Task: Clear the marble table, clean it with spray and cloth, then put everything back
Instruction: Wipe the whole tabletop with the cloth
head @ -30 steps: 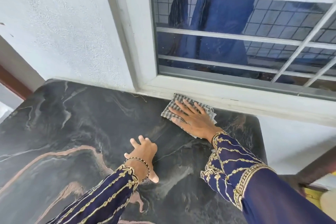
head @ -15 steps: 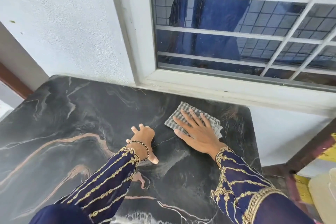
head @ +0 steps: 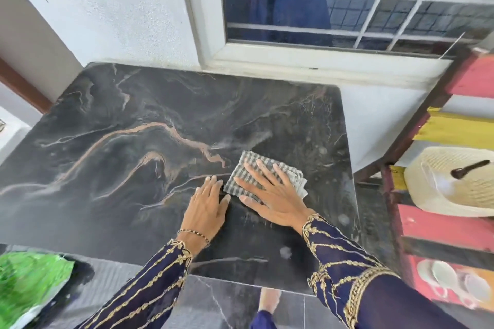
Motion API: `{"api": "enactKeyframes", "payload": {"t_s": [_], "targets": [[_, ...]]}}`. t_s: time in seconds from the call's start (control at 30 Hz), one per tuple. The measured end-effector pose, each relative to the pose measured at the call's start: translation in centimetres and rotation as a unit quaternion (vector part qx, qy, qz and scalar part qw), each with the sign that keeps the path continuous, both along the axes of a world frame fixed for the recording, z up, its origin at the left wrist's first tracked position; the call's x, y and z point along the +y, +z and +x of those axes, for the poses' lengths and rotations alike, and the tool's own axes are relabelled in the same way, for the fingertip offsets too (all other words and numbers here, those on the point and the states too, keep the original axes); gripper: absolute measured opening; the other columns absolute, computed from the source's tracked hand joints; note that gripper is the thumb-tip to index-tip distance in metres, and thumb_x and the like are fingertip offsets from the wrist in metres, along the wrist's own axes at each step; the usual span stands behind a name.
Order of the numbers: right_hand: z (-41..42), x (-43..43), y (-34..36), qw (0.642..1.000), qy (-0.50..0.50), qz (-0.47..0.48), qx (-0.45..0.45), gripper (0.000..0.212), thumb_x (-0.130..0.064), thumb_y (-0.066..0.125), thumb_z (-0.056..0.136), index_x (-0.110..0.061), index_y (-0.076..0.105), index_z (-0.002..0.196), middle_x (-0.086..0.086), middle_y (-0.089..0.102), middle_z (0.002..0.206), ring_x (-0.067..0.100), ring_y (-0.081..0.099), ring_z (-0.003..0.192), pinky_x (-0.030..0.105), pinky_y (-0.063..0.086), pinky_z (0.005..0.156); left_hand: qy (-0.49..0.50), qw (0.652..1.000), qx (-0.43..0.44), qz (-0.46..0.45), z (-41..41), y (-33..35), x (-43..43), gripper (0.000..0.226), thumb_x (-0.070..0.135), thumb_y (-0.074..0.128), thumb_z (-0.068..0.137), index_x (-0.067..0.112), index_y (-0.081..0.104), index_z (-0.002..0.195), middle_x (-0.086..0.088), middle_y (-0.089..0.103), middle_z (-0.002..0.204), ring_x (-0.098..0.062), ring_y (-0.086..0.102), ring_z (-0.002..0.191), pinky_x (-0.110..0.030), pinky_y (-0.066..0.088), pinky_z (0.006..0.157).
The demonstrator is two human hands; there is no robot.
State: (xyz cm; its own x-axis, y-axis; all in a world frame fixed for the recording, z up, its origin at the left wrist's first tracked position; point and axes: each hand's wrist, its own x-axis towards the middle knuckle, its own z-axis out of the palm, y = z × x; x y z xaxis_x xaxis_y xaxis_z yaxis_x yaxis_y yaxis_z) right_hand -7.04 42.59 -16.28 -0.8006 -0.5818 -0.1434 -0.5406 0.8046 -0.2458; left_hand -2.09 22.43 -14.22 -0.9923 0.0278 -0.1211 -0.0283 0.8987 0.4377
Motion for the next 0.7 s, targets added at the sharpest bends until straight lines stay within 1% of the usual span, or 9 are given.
{"api": "enactKeyframes", "payload": {"t_s": [0.1,0.23,0.37,0.5,0.7], "targets": [[4.6,-0.4,-0.4,1.0,0.01,-0.003,0.01,0.065,-0.071,-0.002,0.097,-0.053,0.019,0.156,-0.013,0.001,0.17,0.018,-0.005,0.158,0.048,-0.004,0.125,0.0,1.0,-0.012,-0.01,3.2,0.7,-0.5,0.049,0.034,0.041,0.1,0.01,0.038,0.142,-0.009,0.031,0.155,-0.024,0.024,0.146,-0.04,0.021,0.12],[9.4,-0.9,-0.3,1.0,0.029,0.007,0.011,0.061,-0.069,0.0,0.1,-0.053,0.015,0.156,-0.013,0.0,0.17,0.017,-0.008,0.158,0.052,0.001,0.126,-0.014,1.0,-0.013,-0.017,5.7,1.4,-1.1,0.048,0.033,0.045,0.098,0.007,0.044,0.138,-0.014,0.04,0.149,-0.028,0.032,0.142,-0.046,0.029,0.116],[13.1,-0.4,-0.5,0.998,0.063,-0.003,0.022,0.053,-0.062,0.015,0.105,-0.052,0.02,0.156,-0.011,0.004,0.171,0.018,-0.003,0.159,0.053,0.006,0.126,-0.027,0.999,-0.019,-0.03,7.3,2.5,-0.6,0.048,0.032,0.045,0.098,0.006,0.044,0.138,-0.015,0.039,0.15,-0.028,0.029,0.144,-0.045,0.027,0.117],[15.2,1.6,-0.3,0.995,0.094,0.007,0.032,0.05,-0.058,0.02,0.108,-0.053,0.015,0.157,-0.011,0.002,0.171,0.017,-0.007,0.159,0.052,0.004,0.127,-0.053,0.998,-0.021,-0.037,7.6,3.1,0.4,0.048,0.033,0.042,0.099,0.007,0.041,0.14,-0.012,0.036,0.152,-0.024,0.024,0.146,-0.042,0.026,0.118],[16.6,5.1,0.4,0.995,0.095,0.017,0.015,0.05,-0.058,0.02,0.109,-0.053,0.01,0.158,-0.014,-0.003,0.171,0.013,-0.012,0.157,0.05,-0.001,0.126,-0.07,0.997,-0.016,-0.016,6.6,3.3,2.5,0.047,0.033,0.042,0.099,0.007,0.042,0.138,-0.012,0.039,0.15,-0.024,0.026,0.145,-0.04,0.027,0.117]]}}
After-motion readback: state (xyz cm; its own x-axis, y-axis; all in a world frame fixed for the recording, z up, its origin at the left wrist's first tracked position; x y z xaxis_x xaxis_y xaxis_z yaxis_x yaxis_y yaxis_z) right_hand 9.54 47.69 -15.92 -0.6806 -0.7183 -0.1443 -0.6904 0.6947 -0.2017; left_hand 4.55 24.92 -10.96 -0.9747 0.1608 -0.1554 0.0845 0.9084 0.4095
